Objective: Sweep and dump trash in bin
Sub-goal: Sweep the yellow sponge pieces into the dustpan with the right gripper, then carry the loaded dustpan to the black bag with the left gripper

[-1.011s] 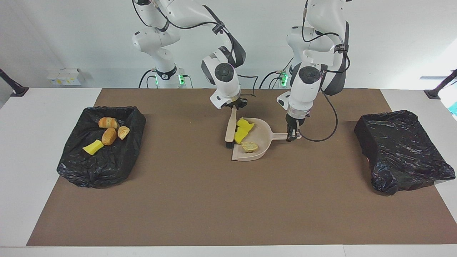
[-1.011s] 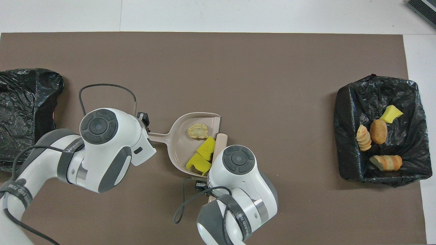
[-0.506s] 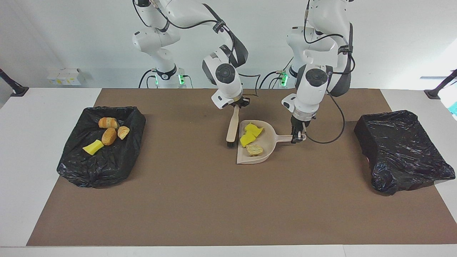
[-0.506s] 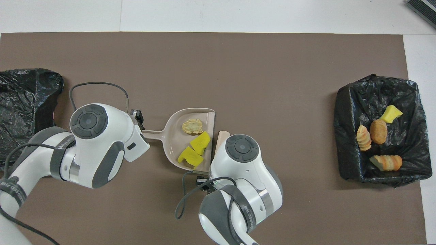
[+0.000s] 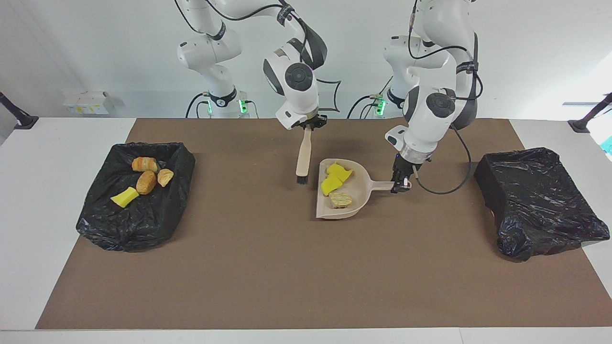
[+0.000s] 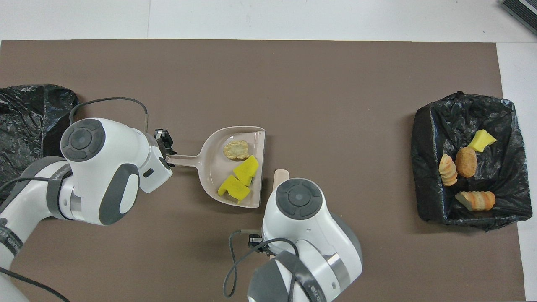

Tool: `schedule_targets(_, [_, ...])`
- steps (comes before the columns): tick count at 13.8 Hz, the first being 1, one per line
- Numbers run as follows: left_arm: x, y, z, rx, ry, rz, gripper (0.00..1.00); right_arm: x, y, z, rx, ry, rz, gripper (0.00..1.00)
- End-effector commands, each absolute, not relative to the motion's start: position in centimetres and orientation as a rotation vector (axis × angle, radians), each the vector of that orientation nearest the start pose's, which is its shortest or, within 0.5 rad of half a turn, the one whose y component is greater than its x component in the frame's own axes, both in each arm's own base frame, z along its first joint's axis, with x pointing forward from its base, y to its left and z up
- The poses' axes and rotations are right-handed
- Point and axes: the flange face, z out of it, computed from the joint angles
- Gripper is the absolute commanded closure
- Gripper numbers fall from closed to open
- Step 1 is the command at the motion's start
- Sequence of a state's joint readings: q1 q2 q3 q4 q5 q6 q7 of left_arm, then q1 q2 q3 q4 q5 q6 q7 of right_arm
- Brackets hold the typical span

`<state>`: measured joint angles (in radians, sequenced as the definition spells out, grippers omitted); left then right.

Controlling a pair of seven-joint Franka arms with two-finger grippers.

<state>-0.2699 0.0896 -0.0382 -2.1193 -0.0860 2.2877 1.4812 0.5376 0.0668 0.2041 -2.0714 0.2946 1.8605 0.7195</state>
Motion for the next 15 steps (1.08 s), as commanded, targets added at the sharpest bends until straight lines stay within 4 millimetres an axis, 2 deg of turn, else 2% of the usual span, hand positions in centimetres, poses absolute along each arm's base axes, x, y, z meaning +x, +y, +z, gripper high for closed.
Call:
schedule_targets(1, [55.3, -15.3, 41.2, -2.064, 2.388, -0.204, 1.0, 34.1, 40.5, 36.1, -3.124, 0.098, 0.583, 1.0])
schedule_targets(3, [56.4, -12.6, 43.3, -2.12, 2.347, -0.192, 1.0, 33.1, 42.1, 35.3, -3.12, 0.051, 0.558, 1.0])
schedule_targets(5, [57.8, -8.7, 45.6, -2.187, 2.276, -0.18, 1.0, 32.0, 43.2, 34.1, -3.126, 0.008, 0.566, 1.0])
schedule_targets(7, [58.7, -3.8, 47.3, -2.278, 2.205, -0.143, 1.0, 31.5, 43.3, 33.4, -3.121, 0.006, 0.549, 1.0])
schedule_targets(9, [59.5, 1.1, 49.2, -2.233, 2.175, -0.119, 1.0, 30.3, 44.1, 32.0, -3.136, -0.018, 0.575, 1.0])
schedule_targets(10, [59.4, 4.1, 49.4, -2.284, 2.12, -0.116, 1.0, 30.3, 44.1, 31.4, -3.141, 0.022, 0.585, 1.0])
schedule_targets(11, [59.1, 6.6, 49.5, -2.331, 2.067, -0.117, 1.0, 30.9, 44.0, 31.5, -3.148, 0.045, 0.593, 0.31])
schedule_targets(12, [58.9, 8.5, 50.0, -2.38, 2.023, -0.115, 1.0, 31.0, 43.9, 31.9, -3.149, 0.031, 0.589, 0.0])
schedule_targets(15, [59.0, 15.0, 51.5, -2.481, 1.901, -0.104, 1.0, 32.5, 44.4, 34.5, -3.168, -0.005, 0.545, 0.0])
